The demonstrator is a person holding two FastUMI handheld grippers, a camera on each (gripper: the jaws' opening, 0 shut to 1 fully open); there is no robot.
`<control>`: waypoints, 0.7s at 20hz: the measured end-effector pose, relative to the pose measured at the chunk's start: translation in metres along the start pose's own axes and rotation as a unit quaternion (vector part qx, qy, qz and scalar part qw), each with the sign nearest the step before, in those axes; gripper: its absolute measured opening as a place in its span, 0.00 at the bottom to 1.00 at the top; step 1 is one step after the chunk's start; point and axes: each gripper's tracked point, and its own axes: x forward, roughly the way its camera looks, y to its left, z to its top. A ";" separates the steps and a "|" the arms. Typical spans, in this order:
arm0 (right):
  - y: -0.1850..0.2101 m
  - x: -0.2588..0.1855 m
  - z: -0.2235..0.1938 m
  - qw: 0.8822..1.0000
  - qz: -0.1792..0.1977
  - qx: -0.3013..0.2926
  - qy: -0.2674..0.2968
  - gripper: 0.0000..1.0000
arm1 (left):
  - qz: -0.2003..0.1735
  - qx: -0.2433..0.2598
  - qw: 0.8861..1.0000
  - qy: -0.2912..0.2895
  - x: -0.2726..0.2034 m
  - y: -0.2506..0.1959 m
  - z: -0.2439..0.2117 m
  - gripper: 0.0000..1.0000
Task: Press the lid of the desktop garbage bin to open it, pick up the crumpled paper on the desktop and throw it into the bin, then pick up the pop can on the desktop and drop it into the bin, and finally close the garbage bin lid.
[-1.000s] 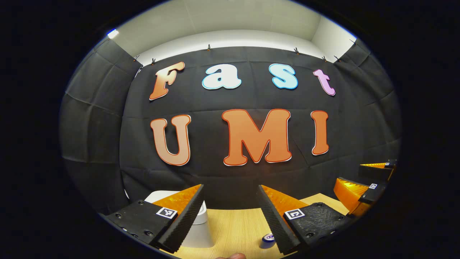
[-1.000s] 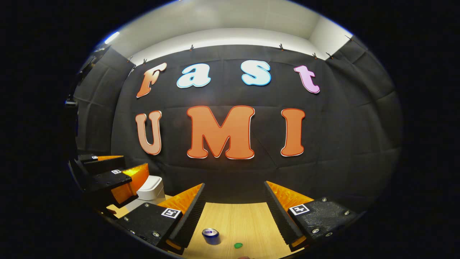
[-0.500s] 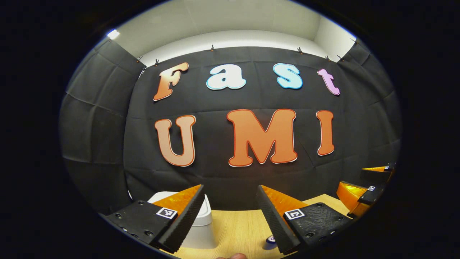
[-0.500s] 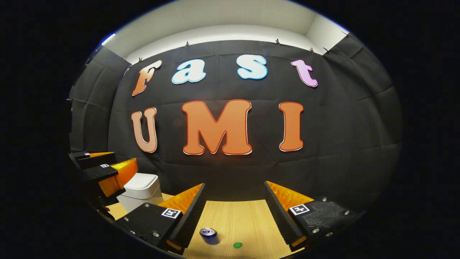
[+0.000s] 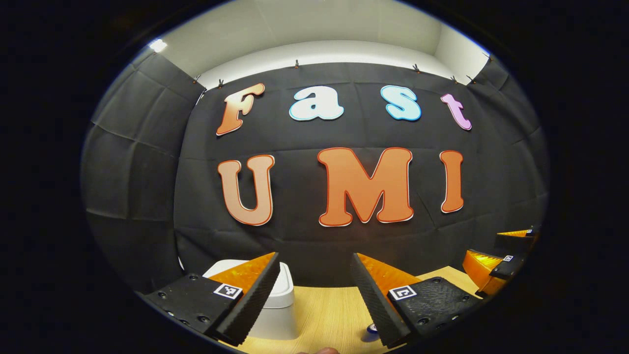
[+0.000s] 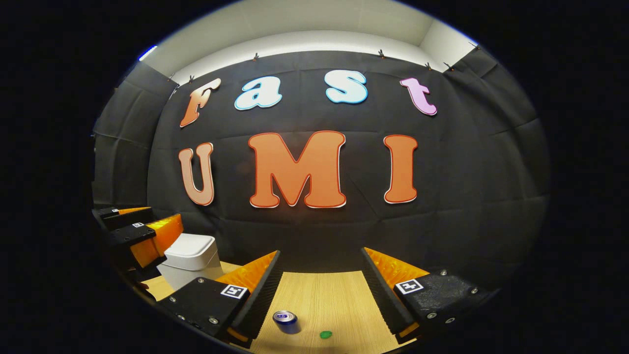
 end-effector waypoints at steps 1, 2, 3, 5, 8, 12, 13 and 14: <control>-0.001 0.001 -0.002 1.000 -0.002 -0.001 0.002 0.93 | -0.014 0.001 1.000 0.001 0.002 -0.006 0.000 0.92; -0.003 0.002 -0.002 1.000 -0.004 -0.001 0.002 0.93 | -0.021 0.001 1.000 0.001 0.003 -0.008 -0.001 0.94; -0.004 0.003 -0.002 1.000 -0.006 -0.002 0.003 0.93 | -0.020 0.006 1.000 0.002 0.004 -0.007 -0.001 0.94; -0.006 0.003 -0.004 1.000 -0.010 -0.005 0.005 0.93 | 0.001 0.014 1.000 -0.005 0.005 0.007 0.004 0.90; -0.009 0.003 -0.006 1.000 -0.014 -0.009 0.007 0.93 | 0.023 0.028 0.999 -0.003 0.011 0.025 0.004 0.78; -0.010 0.005 -0.009 1.000 -0.017 -0.011 0.010 0.93 | 0.056 0.016 0.998 0.019 0.024 0.059 0.001 0.55; -0.011 0.005 -0.009 1.000 -0.017 -0.011 0.011 0.93 | 0.066 0.010 0.998 0.021 0.027 0.070 0.001 0.45; -0.011 0.005 -0.010 1.000 -0.017 -0.011 0.013 0.93 | 0.080 0.007 0.997 0.021 0.030 0.082 0.005 0.35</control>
